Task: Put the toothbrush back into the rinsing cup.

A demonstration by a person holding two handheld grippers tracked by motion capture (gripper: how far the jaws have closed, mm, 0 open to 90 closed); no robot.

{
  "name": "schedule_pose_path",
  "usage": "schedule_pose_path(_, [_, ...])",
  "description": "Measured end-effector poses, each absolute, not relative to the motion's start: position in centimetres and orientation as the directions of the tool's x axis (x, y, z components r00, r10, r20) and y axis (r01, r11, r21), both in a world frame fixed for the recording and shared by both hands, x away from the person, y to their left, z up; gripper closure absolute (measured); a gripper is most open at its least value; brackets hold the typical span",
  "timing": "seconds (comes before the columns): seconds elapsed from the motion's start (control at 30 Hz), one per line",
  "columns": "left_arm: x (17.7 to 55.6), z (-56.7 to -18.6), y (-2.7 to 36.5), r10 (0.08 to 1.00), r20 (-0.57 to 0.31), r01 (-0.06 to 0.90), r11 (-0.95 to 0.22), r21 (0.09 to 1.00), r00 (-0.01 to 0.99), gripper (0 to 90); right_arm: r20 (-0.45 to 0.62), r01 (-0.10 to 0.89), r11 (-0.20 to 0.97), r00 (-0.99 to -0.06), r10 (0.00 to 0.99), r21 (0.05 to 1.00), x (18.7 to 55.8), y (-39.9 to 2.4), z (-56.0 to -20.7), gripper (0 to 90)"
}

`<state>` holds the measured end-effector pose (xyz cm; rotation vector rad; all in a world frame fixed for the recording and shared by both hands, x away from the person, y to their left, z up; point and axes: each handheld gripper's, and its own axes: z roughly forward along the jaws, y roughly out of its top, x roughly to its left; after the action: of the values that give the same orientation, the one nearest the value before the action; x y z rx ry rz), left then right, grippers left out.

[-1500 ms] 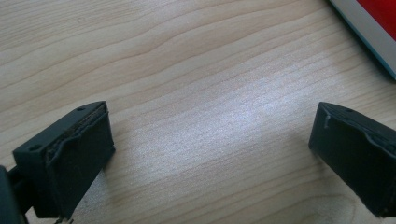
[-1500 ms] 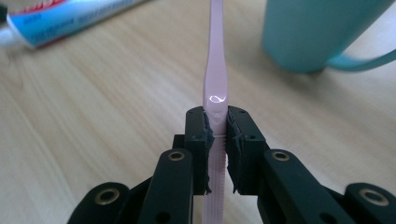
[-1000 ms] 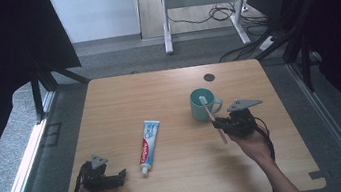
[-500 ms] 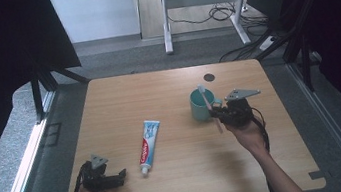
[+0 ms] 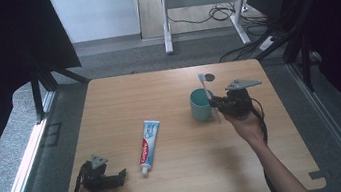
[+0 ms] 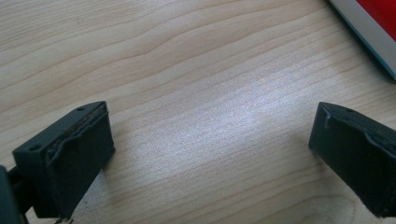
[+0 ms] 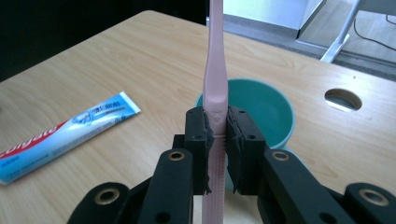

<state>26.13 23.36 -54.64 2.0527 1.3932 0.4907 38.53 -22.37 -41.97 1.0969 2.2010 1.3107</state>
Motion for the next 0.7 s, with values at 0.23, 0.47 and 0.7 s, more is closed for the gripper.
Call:
schedule_pose_path(0.23, [26.1, -54.6, 23.4, 0.925, -0.030, 0.701, -0.266, 0.662, 0.379, 0.0, 0.087, 0.434, 0.257, -0.630, 0.771, 0.863, 39.7, -22.2, -40.9, 78.4])
schedule_pose_path(0.47, [26.1, -54.6, 23.4, 0.925, -0.031, 0.701, -0.266, 0.662, 0.379, 0.0, 0.088, 0.431, 0.248, -0.625, 0.776, 0.867, 40.6, -21.9, -40.1, 78.4])
schedule_pose_path(0.7, [26.1, -54.6, 23.4, 0.925, -0.030, 0.701, -0.266, 0.662, 0.380, 0.0, 0.093, 0.422, 0.229, -0.616, 0.782, 0.877, 41.8, -21.5, -39.4, 78.4])
